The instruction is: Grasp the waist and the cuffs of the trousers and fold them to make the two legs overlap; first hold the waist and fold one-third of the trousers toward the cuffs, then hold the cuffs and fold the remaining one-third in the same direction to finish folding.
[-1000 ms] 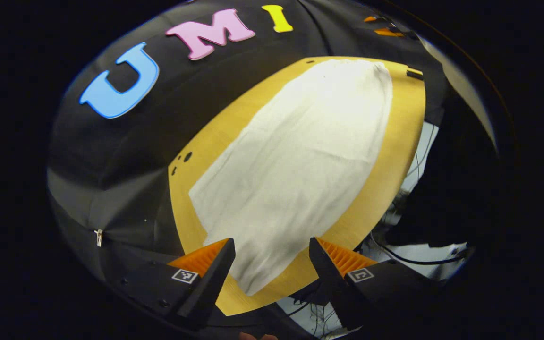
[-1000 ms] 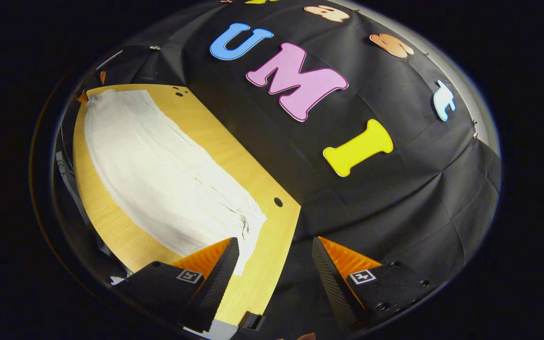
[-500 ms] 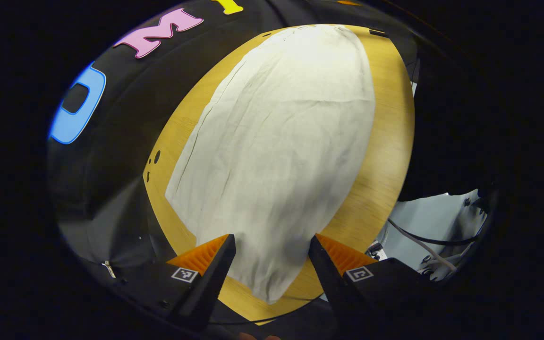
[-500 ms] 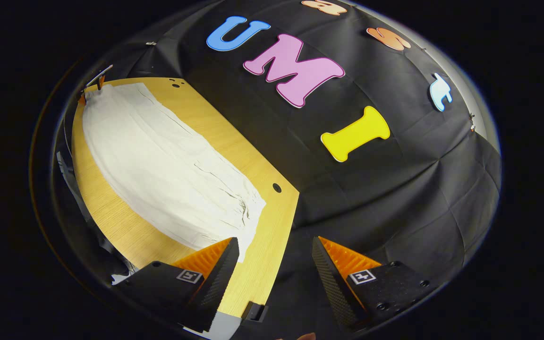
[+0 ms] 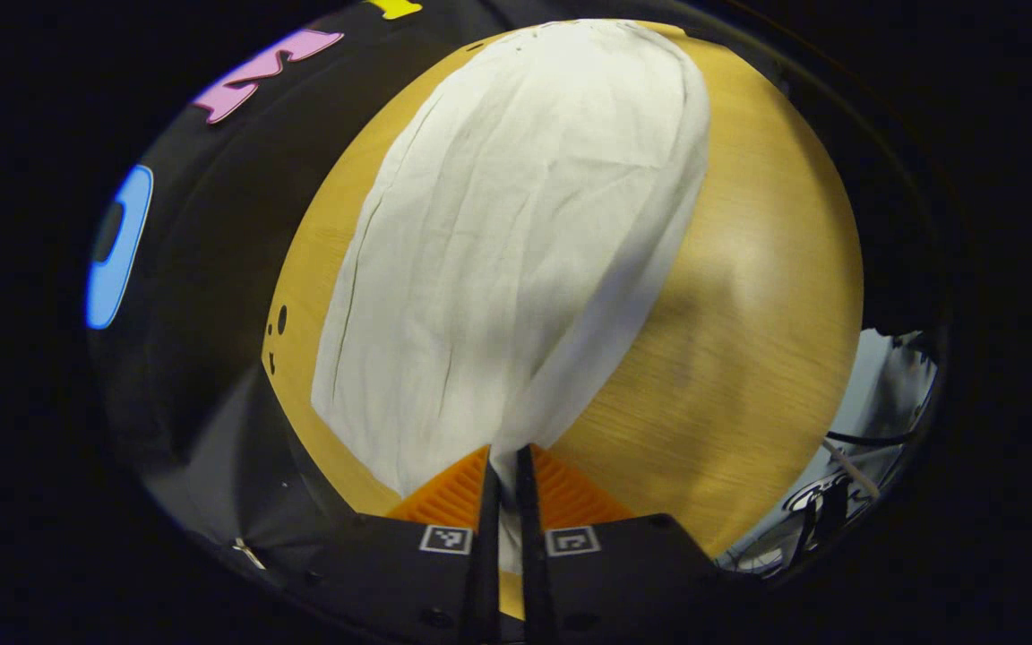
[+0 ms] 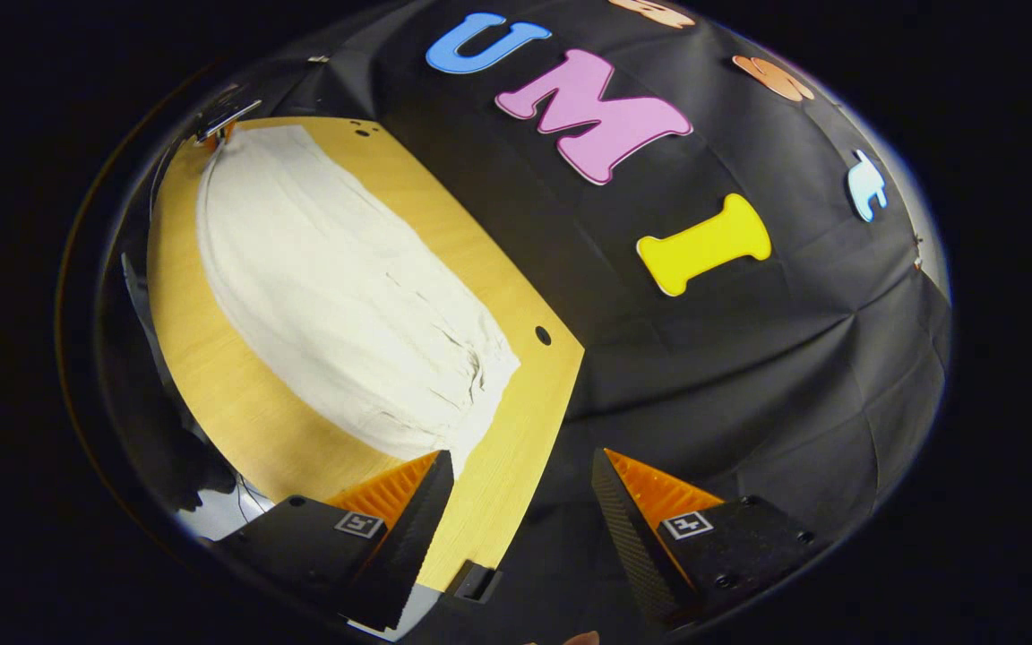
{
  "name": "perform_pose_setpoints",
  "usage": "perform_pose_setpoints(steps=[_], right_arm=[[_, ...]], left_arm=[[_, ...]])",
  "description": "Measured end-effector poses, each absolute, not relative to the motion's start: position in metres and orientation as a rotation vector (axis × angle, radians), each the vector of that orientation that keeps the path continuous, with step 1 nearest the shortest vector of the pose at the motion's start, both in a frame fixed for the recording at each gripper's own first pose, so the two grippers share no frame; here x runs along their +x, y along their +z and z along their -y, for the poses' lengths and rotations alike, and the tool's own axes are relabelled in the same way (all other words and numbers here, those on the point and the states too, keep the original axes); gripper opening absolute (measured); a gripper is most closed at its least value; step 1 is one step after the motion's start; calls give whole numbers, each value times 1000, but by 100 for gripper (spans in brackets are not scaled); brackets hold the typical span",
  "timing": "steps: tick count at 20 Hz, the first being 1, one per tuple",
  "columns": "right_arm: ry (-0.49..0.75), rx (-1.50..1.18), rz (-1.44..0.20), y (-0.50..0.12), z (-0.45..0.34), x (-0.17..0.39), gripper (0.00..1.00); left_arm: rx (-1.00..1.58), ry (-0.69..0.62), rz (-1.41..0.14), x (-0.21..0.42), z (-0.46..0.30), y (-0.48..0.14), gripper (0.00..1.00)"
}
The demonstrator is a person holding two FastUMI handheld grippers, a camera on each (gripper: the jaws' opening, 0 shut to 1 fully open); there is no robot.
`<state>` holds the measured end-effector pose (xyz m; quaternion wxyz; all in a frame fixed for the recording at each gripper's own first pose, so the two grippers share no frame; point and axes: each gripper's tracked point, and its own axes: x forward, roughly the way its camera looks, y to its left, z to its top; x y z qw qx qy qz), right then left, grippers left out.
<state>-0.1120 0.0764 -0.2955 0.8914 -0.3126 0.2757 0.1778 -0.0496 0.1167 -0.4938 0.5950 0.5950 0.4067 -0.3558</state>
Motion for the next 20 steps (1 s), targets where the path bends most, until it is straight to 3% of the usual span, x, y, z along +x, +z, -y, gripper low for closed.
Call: perform_pose_setpoints(steps=[3,10,20], right_arm=[[462,-747,-584,-318,-83,-108,96],[748,-993,-601,-390,-105,-101,96],[926,-1173,-622,-476,-109,-61,96]], left_arm=[[1421,-823,-954,-46,-115,-494,8],[1409,-811,-1012,-46,-116,-494,6],[1419,-801,-1040,-46,-116,-494,6]])
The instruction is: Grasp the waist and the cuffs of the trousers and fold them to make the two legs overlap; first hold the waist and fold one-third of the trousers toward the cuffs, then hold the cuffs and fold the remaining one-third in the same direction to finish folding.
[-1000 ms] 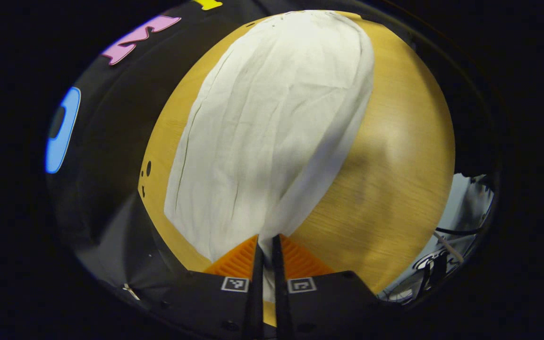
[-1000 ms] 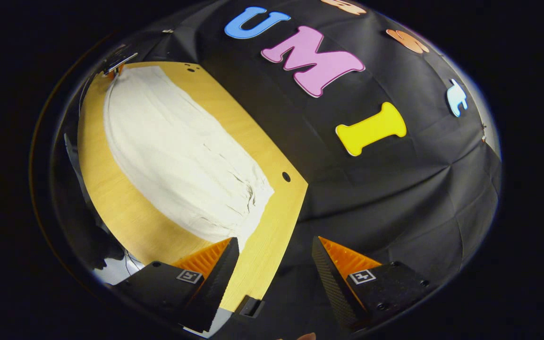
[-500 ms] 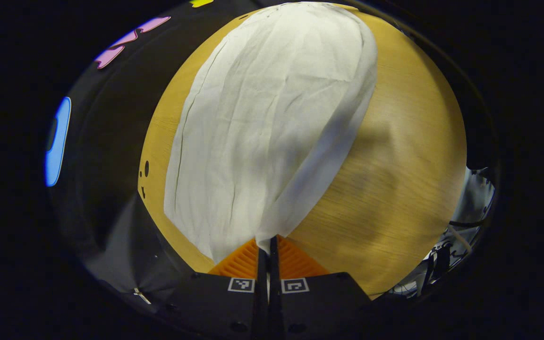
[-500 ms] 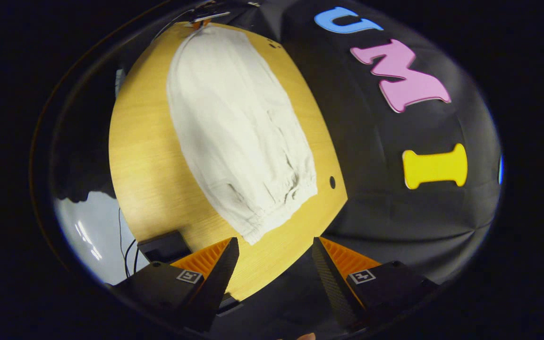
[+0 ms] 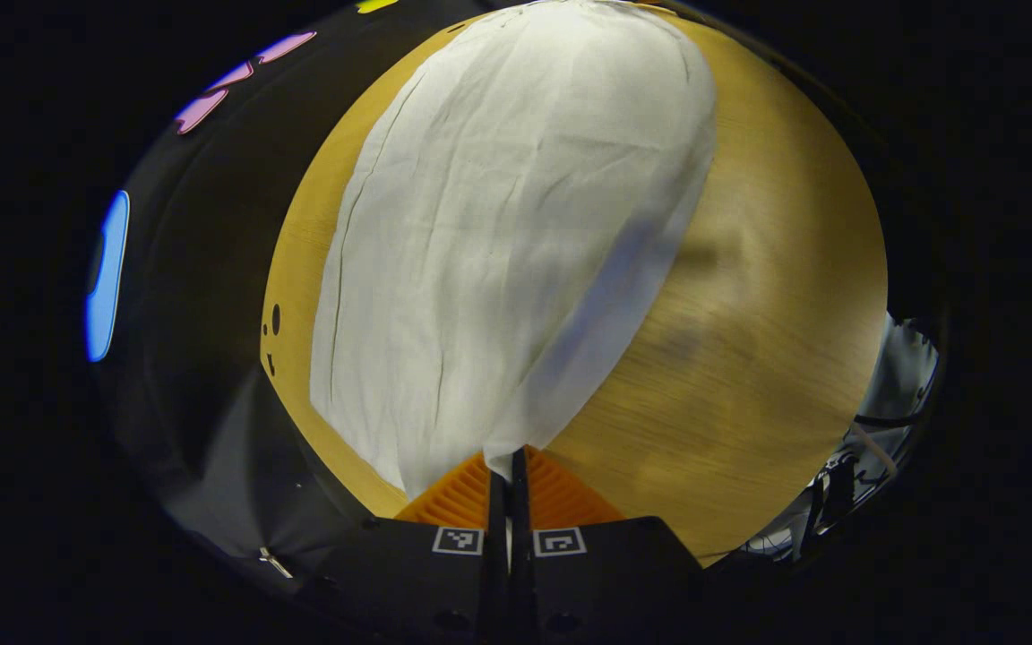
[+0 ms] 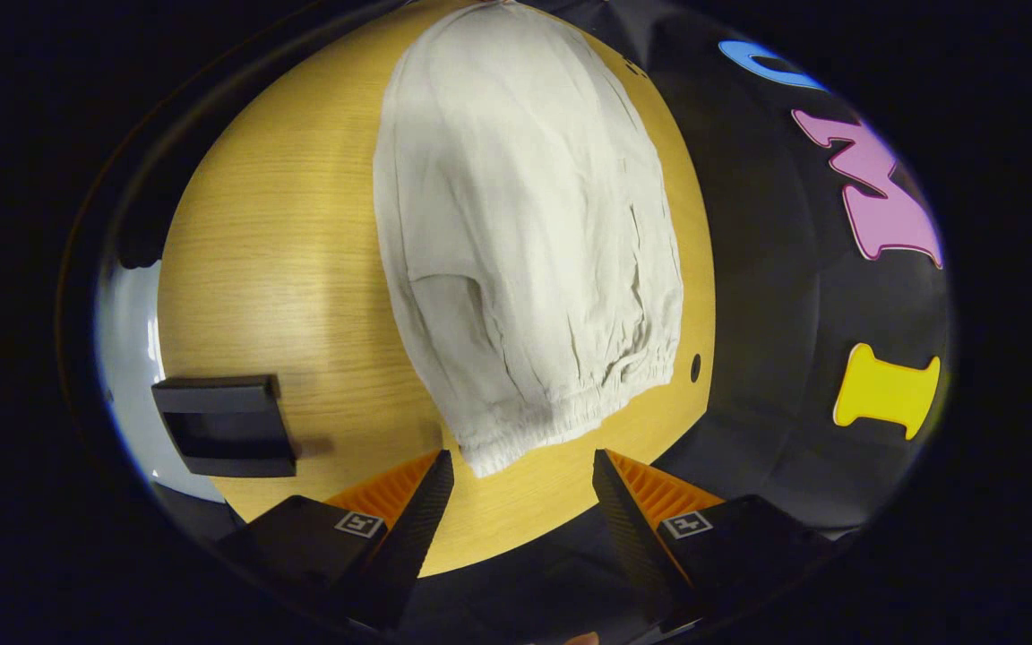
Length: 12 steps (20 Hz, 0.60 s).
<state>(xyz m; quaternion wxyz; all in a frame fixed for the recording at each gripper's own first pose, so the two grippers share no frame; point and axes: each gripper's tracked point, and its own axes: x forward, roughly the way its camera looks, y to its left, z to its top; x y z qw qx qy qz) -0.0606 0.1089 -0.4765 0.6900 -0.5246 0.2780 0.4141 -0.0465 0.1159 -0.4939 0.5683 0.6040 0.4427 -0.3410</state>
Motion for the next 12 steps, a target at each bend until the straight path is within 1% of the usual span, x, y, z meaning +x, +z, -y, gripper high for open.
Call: perform_pose_setpoints(steps=[4,5,6,9,10,11,12], right_arm=[[975,-1216,-577,-491,-120,-51,96],[991,-1220,-574,-491,-122,-48,92],[1012,-1222,-575,-492,-124,-44,92],[1089,-1167,-657,-499,-128,-39,92],[1100,-1130,-704,-503,-129,-41,90],[1097,-1093,-756,-506,-128,-43,80],[1092,-1051,-802,-508,-130,-49,74]], left_arm=[[1412,-786,-1040,-46,-115,-494,6],[1416,-787,-1038,-46,-115,-494,6],[1421,-790,-1037,-46,-114,-494,6],[1422,-800,-1040,-47,-116,-494,6],[1419,-798,-1040,-46,-117,-494,6],[1417,-795,-1039,-46,-116,-494,6],[1415,-790,-1038,-46,-116,-494,6]])
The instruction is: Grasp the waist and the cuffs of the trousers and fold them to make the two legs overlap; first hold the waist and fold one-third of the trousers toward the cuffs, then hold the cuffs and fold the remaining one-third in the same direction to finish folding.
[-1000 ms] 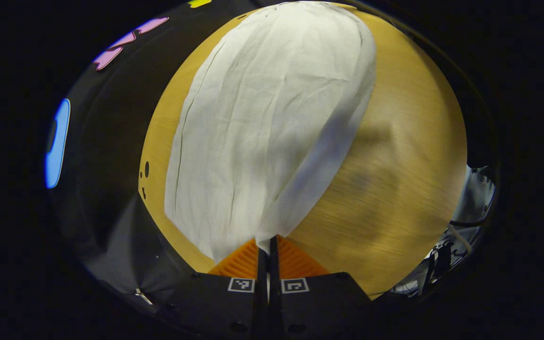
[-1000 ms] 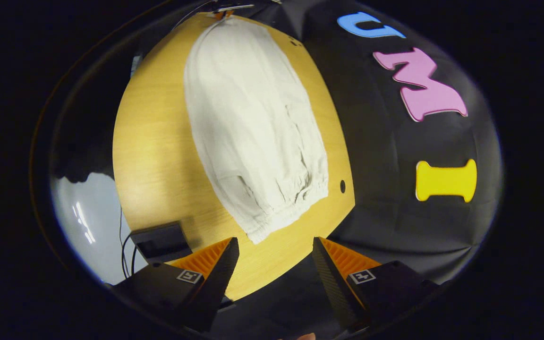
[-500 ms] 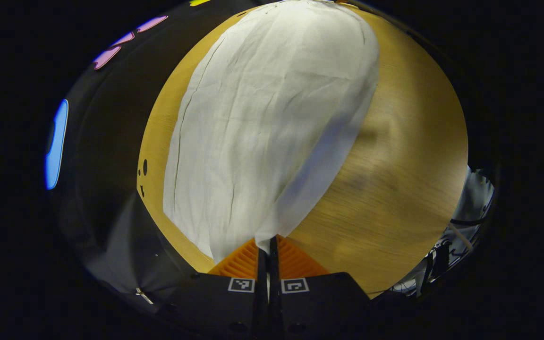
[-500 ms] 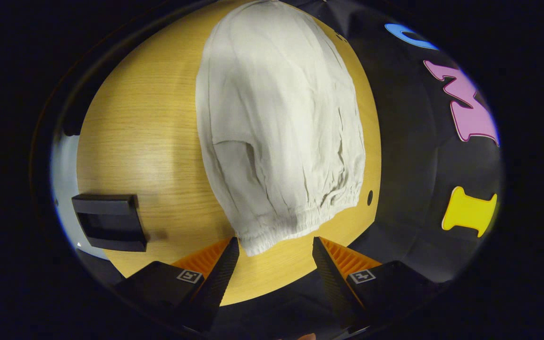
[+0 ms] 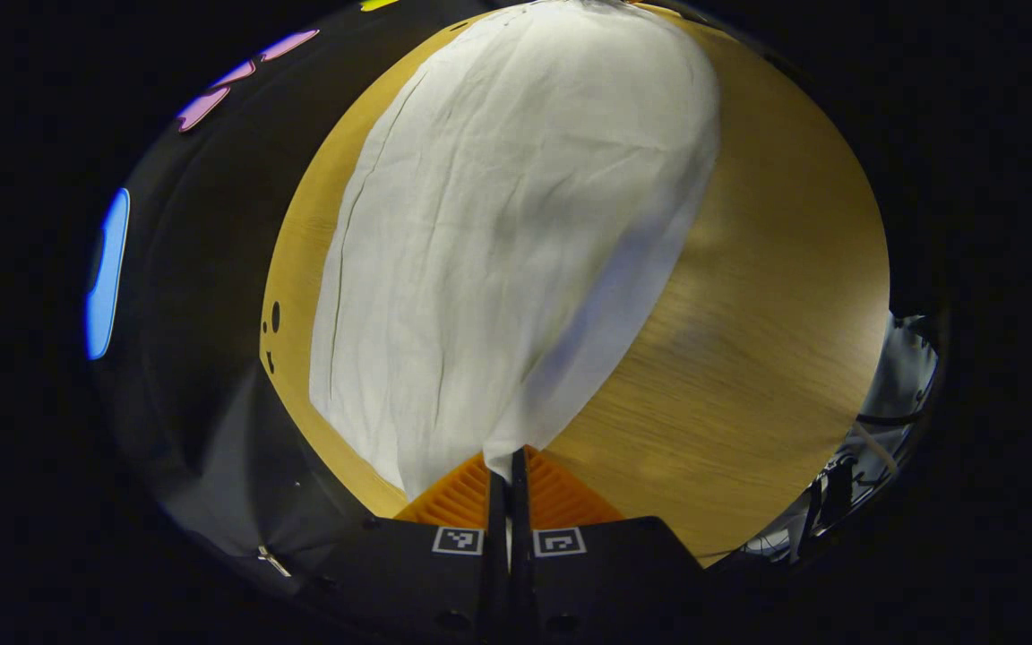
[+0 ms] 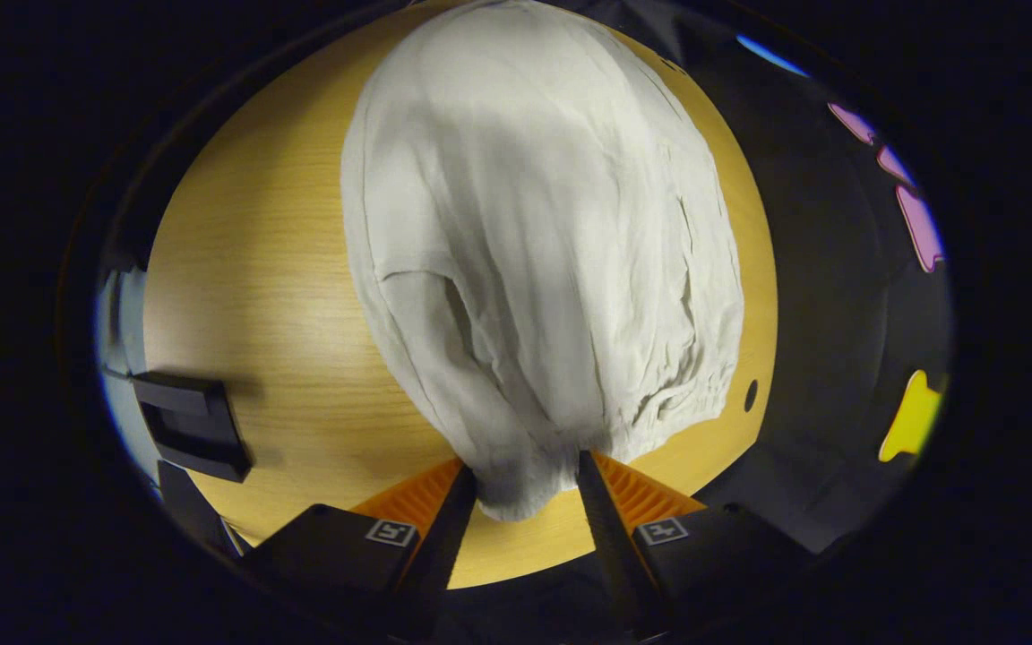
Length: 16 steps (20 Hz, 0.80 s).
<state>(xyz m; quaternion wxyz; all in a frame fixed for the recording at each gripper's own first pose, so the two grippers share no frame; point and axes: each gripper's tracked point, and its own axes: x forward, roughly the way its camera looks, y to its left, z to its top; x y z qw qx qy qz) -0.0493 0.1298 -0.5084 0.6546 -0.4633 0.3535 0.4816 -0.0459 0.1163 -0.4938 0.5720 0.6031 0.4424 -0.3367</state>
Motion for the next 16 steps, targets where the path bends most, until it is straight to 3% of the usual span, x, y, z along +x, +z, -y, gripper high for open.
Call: perform_pose_setpoints(steps=[1,2,3,8,9,10,16], right_arm=[[1066,-1037,-812,-507,-131,-49,46],[1047,-1053,-791,-507,-131,-43,42],[1038,-1080,-778,-508,-131,-40,29],[1064,-1001,-872,-511,-134,-45,13],[1085,-995,-881,-511,-134,-44,2],[1106,-1003,-879,-512,-134,-42,13],[1183,-822,-959,-492,-140,-44,13]], left_arm=[[1422,-780,-1036,-45,-116,-494,6],[1445,-767,-1033,-46,-117,-494,6],[1473,-765,-1021,-47,-115,-493,6],[1407,-760,-1056,-46,-121,-495,6],[1380,-770,-1088,-46,-122,-496,6],[1347,-781,-1121,-47,-122,-497,6],[1218,-831,-1262,-63,-120,-493,6]])
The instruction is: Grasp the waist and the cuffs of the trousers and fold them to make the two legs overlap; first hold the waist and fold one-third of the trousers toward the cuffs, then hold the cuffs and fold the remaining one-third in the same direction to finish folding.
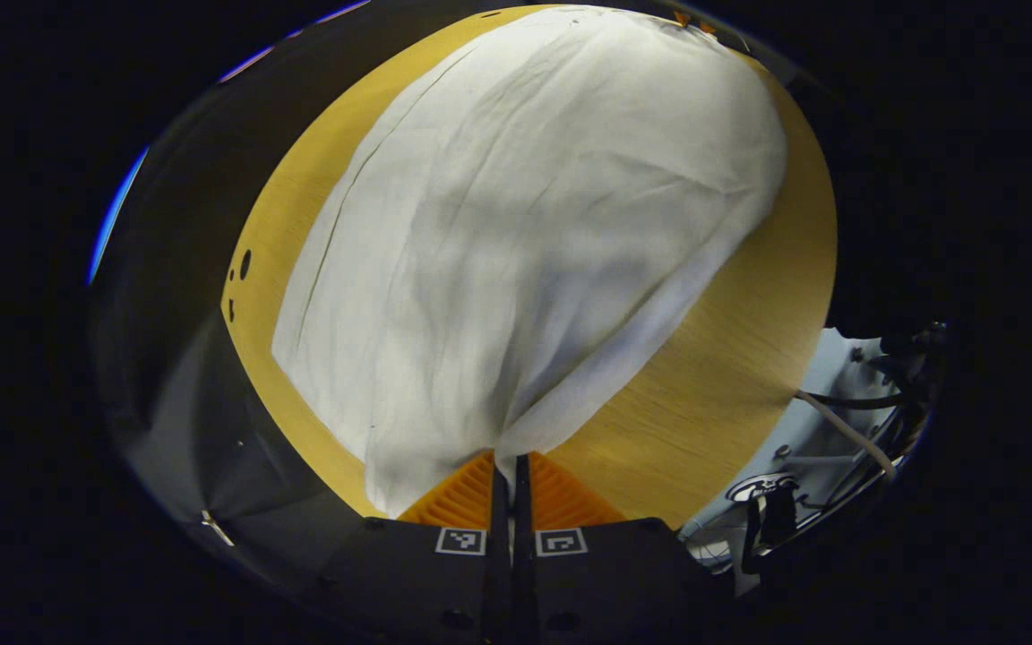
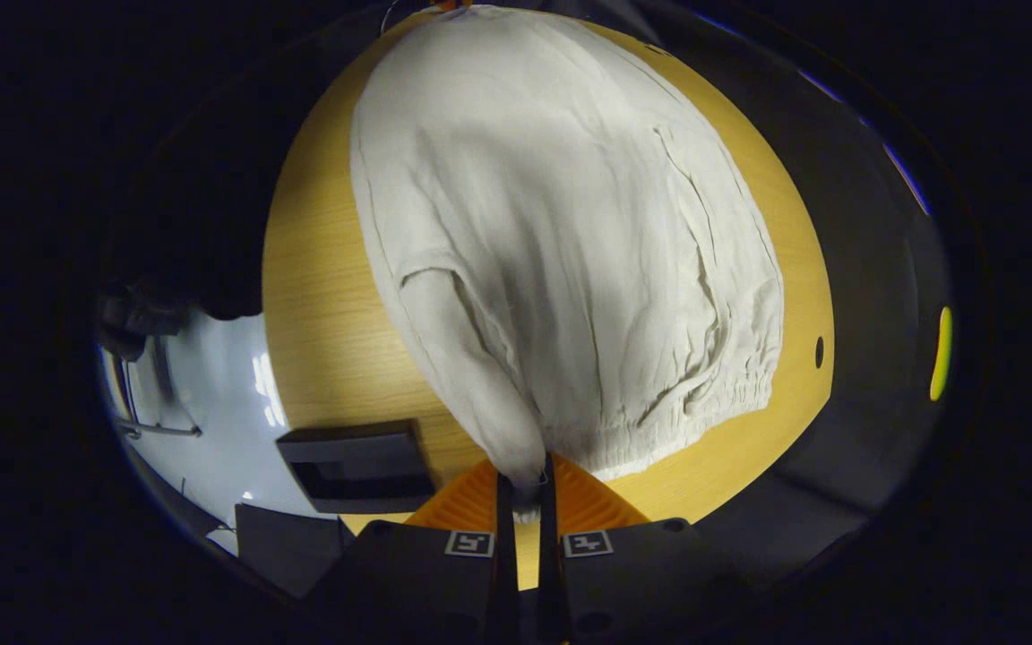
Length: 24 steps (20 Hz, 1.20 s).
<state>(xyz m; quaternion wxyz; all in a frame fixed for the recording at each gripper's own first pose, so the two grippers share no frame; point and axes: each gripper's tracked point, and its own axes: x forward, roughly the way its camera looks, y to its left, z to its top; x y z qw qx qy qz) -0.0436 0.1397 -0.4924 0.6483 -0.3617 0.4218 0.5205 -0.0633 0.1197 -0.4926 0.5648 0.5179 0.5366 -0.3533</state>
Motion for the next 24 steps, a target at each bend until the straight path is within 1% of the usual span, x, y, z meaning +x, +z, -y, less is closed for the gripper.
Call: perform_pose_setpoints(steps=[2,6,9,11,14,16,19,21,24], right_arm=[[1197,-718,-1002,-478,-141,-36,13],[1097,-611,-1050,-455,-132,-11,13],[1073,-524,-1117,-443,-133,5,13],[1056,-470,-1161,-440,-133,19,13],[993,-356,-1238,-440,-128,43,13],[901,-261,-1292,-441,-124,65,13],[786,-127,-1336,-448,-128,98,13],[769,-121,-1364,-452,-128,106,13],[764,-162,-1392,-456,-133,116,13]], left_arm=[[1187,-860,-1280,-63,-119,-485,6],[1147,-853,-1269,-49,-118,-459,6],[1105,-930,-1355,-47,-116,-450,6],[1040,-939,-1419,-39,-115,-444,6],[949,-912,-1482,-13,-114,-439,6],[919,-887,-1511,3,-112,-441,6],[821,-800,-1589,22,-113,-447,6],[763,-760,-1632,32,-111,-454,6],[775,-744,-1661,41,-112,-466,6]])
